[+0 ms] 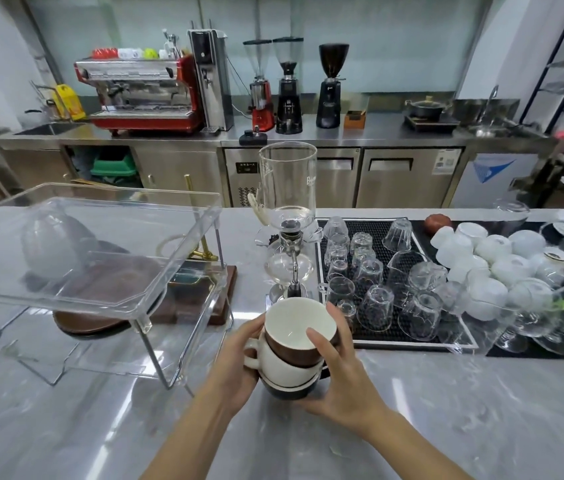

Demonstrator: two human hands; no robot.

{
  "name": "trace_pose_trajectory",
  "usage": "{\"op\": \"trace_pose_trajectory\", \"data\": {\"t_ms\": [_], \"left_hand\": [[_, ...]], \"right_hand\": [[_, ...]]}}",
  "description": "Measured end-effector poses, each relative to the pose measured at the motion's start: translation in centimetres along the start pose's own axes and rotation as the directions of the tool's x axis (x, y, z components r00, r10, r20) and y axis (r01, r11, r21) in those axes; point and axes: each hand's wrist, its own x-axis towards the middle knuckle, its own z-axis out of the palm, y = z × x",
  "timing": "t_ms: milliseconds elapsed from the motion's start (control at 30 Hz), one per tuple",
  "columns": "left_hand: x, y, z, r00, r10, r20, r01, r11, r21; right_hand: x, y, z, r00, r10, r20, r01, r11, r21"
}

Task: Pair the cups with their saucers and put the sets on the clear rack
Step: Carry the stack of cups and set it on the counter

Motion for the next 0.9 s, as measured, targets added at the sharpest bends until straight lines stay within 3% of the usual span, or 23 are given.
{"op": "trace_pose_trajectory", "data": {"t_ms": [300, 900], "left_hand": [[1.0, -0.7, -0.5, 0.998, -0.03, -0.047, 0.031, 0.999, 0.011], [0.9, -1.6, -0.8, 1.0, 0.015, -0.003, -0.014, 0.999, 0.052]], "right_hand": [[-0.1, 0.4, 0.3, 1.0, -0.02, -0.006, 0.02, 1.0, 0.014], [-0.8, 0.9, 1.0, 0.997, -0.053, -0.047, 0.053, 0.999, -0.004]]}}
